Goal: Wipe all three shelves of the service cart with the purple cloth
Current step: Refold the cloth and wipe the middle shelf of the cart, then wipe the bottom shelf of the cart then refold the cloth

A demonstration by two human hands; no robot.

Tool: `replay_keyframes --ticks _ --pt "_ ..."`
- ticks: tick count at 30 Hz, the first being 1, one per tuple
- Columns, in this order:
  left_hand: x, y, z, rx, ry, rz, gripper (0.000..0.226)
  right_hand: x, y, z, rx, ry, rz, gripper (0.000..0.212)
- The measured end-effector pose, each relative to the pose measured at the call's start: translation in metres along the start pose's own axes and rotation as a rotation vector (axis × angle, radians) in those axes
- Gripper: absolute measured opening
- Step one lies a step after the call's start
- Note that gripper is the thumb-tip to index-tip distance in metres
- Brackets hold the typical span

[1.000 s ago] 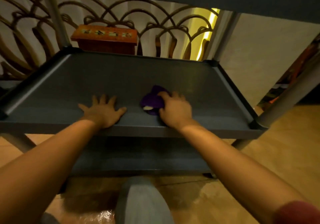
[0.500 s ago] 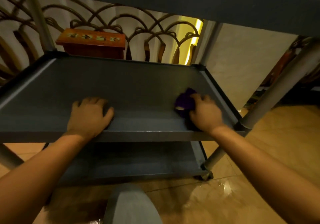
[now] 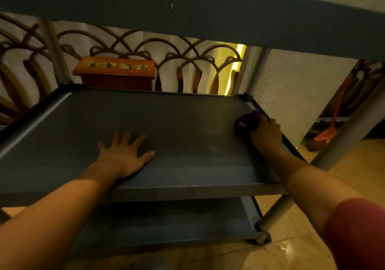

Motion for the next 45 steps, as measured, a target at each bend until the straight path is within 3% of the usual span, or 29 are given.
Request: replay_keyframes --ticks 2,4,8,12,14,17,18,21,23,25,27,29,32,36,40,45 --pt "-0.002 -0.003 -0.013 0.002 -0.022 0.017 0.081 -0.014 -0.001 -0.01 -0.206 0.013 -0.116 0.056" --pt "-0.002 -0.005 -0.023 -0.014 0.002 0.026 0.088 -0.019 -0.027 -0.021 -0.287 0.007 -0.092 0.046" --pt "-0.01 -0.011 -0.026 -0.011 0.022 0.022 0.106 0.007 -0.126 -0.055 -0.331 -0.108 0.141 0.034" --pt "-0.007 -0.005 -0.021 0.04 0.033 0.022 0.094 0.082 -0.234 -0.094 -0.36 -0.301 0.439 0.031" --pt "0.003 -0.004 0.004 0.23 0.21 0.033 0.094 0.138 -0.282 -0.106 -0.387 -0.422 0.614 0.029" --pt "0.046 -0.036 0.06 0.511 0.717 0.097 0.077 0.207 -0.322 -0.114 -0.395 -0.607 0.773 0.033" --pt "0.06 -0.049 0.069 0.517 0.802 0.11 0.07 0.224 -0.328 -0.115 -0.41 -0.674 0.785 0.034" --pt "0.097 -0.084 0.079 0.419 0.837 0.14 0.057 0.263 -0.336 -0.112 -0.501 -0.815 0.765 0.037" --pt "0.122 -0.106 0.078 0.39 0.861 0.192 0.057 0.271 -0.337 -0.098 -0.574 -0.745 0.727 0.038" --pt "0.151 -0.122 0.076 0.365 0.939 0.24 0.056 0.262 -0.328 -0.084 -0.715 -0.675 0.562 0.035" --pt "0.176 -0.128 0.067 0.32 0.992 0.262 0.058 0.254 -0.311 -0.073 -0.977 -0.747 0.319 0.036" --pt "0.194 -0.131 0.055 0.296 0.976 0.292 0.059 0.26 -0.298 -0.064 -1.228 -0.853 0.155 0.037" --pt "0.2 -0.127 0.037 0.281 0.866 0.299 0.053 0.279 -0.28 -0.046 -1.438 -0.96 0.073 0.038" --pt "0.218 -0.108 0.014 0.166 0.695 0.228 0.052 0.322 -0.242 -0.055 -1.462 -1.147 0.009 0.024" --pt "0.236 -0.105 -0.01 0.049 0.606 0.241 0.065 0.365 -0.207 -0.076 -1.441 -1.344 -0.004 0.034" --pt "0.232 -0.11 -0.062 -0.01 0.42 0.261 0.07 0.384 -0.162 -0.114 -1.279 -1.258 0.049 0.03"
Point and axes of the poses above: each hand's wrist, its own x-axis away from the middle knuckle, its own z-axis out of the back of the hand, y = z × x, the point moved 9 cm from there along -x, towards the middle knuckle, and after that the axes turned 8 degrees about -z, right-handed, at the moved point
